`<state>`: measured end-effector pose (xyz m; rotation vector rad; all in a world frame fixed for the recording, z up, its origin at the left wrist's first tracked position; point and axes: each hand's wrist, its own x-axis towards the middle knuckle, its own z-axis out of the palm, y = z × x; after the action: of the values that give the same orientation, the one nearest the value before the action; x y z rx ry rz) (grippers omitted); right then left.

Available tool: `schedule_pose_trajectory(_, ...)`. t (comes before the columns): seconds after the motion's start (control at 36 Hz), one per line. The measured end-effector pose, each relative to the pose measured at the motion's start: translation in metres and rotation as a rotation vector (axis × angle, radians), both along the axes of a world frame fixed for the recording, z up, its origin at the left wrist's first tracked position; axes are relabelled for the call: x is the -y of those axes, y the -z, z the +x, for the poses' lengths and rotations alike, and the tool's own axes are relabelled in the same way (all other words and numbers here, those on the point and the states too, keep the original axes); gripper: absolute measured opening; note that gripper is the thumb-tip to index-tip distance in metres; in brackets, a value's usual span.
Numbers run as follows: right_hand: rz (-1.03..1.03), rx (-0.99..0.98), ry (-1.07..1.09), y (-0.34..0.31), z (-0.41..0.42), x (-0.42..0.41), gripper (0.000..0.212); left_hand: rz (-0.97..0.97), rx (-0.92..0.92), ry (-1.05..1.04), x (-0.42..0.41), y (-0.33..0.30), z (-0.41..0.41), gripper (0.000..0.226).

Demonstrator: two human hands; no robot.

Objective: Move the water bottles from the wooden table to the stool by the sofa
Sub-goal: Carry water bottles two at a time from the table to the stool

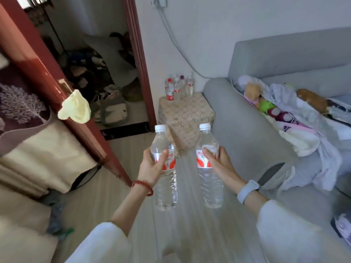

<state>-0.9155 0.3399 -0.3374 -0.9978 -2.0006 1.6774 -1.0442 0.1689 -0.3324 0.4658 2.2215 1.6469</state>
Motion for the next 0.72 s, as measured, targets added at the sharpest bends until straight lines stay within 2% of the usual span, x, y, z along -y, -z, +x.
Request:
schedule_pose_trajectory(0.14, 0.026, 0.019, -0.038, 0.012, -0.076, -0.077, 0.031, -0.047, -0.041, 0.001, -0.072, 0.018, -0.087, 0.044)
schedule_pose_trajectory(0.36, 0.015, 0.067, -0.018, 0.028, -0.240, -0.219, 0.043, -0.100, -0.018, -0.033, -0.212, 0.041, -0.242, 0.050)
schedule_pose_trajectory(0.53, -0.050, 0.116, -0.061, 0.035, -0.325, -0.322, 0.079, -0.224, 0.022, 0.036, -0.314, 0.044, -0.329, 0.074)
schedule_pose_trajectory(0.64, 0.003, 0.168, -0.131, 0.053, -0.375, -0.385, 0.075, -0.233, 0.024, 0.169, -0.382, 0.061, -0.379, 0.079)
schedule_pose_trajectory(0.72, 0.014, 0.213, -0.174, 0.079, -0.412, -0.432, 0.074, -0.217, 0.033, 0.154, -0.430, 0.082, -0.410, 0.075)
